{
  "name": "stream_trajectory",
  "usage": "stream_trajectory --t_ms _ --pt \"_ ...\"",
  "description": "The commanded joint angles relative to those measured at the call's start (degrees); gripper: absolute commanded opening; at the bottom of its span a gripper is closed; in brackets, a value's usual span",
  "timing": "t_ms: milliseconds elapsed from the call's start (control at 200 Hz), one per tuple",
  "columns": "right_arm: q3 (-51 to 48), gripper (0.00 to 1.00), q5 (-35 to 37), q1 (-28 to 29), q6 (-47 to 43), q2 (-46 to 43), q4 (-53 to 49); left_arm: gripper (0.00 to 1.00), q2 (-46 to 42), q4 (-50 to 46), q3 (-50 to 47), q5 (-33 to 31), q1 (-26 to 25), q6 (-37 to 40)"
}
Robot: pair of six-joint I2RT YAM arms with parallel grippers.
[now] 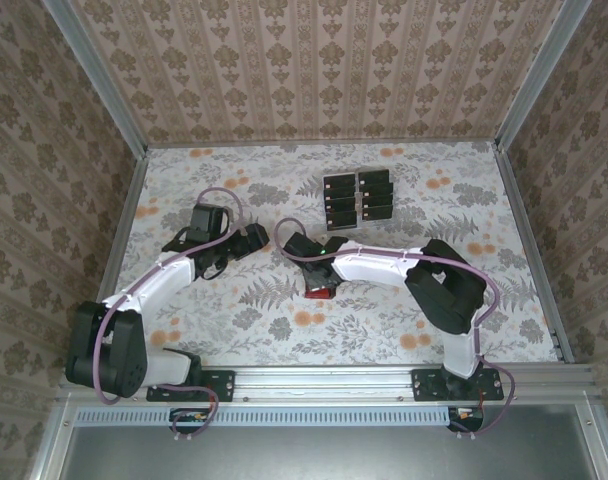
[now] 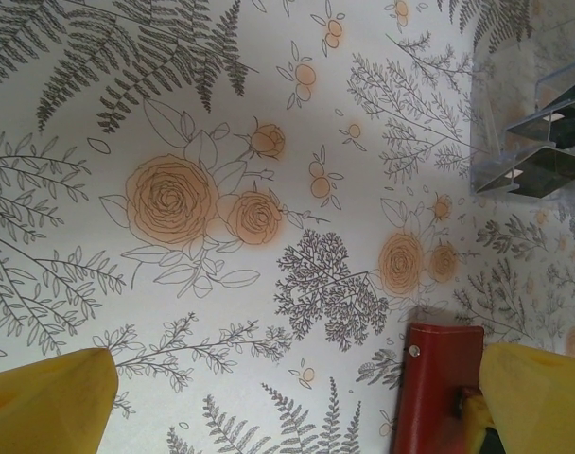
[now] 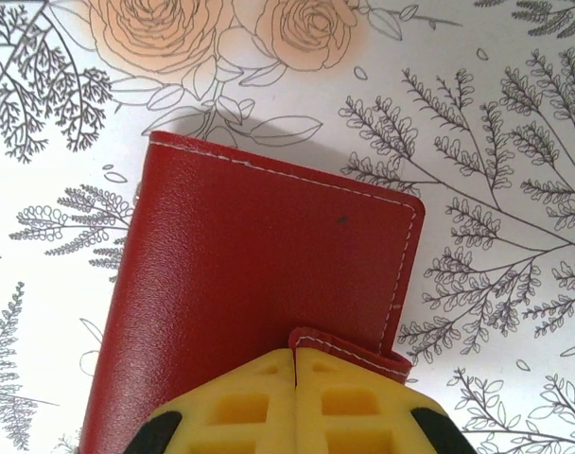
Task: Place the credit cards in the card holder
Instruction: Pick up the card holder from the center of the table, then open the button on the card holder.
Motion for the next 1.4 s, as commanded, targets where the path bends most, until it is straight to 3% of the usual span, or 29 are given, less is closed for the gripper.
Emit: stream_trajectory --t_ms 0,485,960,1395 --pt "-3.0 0.00 -0.8 -1.1 -1.1 -3.0 0.8 1.00 -1.2 1.5 -0.7 1.6 -0.9 0.2" --pt "-11.6 0.00 -8.8 -3.8 1.2 -14.4 11.7 1.00 4.8 14.1 -2.4 5.3 -7.0 -6.4" --pt "-12.6 0.00 -13.9 -5.0 3.9 -20.0 15.4 1.00 12.3 27.5 -2.8 6.9 -14.2 -13.6" --pt "-11.4 0.00 -15.6 -5.0 4.8 -20.9 16.3 0.81 14.5 34.7 -3.7 7.0 -17.1 -16.8"
